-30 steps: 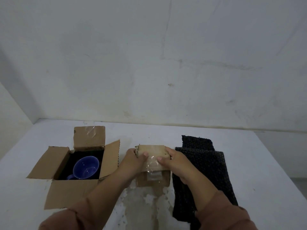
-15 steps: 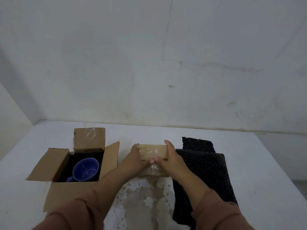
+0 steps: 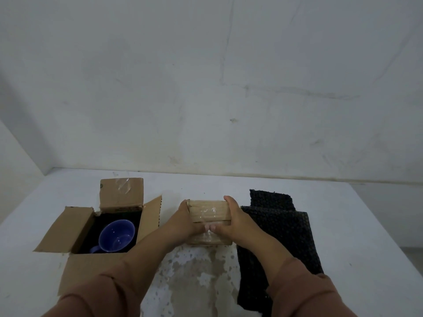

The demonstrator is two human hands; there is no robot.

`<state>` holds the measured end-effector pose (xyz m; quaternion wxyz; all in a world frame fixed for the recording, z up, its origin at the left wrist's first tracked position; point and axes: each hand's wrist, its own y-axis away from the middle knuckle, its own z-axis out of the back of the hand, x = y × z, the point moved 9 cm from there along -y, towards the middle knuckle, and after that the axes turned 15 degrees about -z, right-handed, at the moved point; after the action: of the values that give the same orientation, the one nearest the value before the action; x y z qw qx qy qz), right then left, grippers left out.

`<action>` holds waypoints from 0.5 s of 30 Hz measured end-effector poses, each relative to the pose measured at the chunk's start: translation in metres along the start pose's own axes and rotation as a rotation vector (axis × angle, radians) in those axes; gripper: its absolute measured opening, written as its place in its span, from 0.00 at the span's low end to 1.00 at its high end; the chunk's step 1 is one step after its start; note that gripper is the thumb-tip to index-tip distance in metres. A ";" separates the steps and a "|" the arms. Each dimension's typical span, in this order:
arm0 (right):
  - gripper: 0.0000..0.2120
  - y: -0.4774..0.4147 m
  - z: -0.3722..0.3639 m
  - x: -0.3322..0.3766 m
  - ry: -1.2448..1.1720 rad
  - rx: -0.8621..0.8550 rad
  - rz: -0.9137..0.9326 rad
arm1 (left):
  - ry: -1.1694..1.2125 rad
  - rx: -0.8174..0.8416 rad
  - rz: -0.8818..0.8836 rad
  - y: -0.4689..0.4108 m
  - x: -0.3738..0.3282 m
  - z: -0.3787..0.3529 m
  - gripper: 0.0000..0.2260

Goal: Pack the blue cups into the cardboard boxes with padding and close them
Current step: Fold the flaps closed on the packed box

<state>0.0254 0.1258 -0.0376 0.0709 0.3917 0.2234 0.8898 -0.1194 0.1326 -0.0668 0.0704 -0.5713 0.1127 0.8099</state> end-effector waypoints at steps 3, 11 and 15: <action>0.43 -0.001 0.000 -0.002 0.006 0.064 -0.018 | 0.004 0.034 -0.006 0.000 -0.001 -0.001 0.32; 0.37 0.003 0.003 0.000 0.013 0.013 0.002 | 0.004 0.043 -0.022 0.005 -0.002 -0.001 0.31; 0.33 0.005 0.003 0.000 -0.038 -0.083 0.008 | 0.019 0.021 -0.009 0.007 -0.003 -0.003 0.30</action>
<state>0.0276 0.1225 -0.0338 0.0875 0.4063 0.1834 0.8909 -0.1177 0.1252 -0.0640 0.0791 -0.5788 0.1194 0.8028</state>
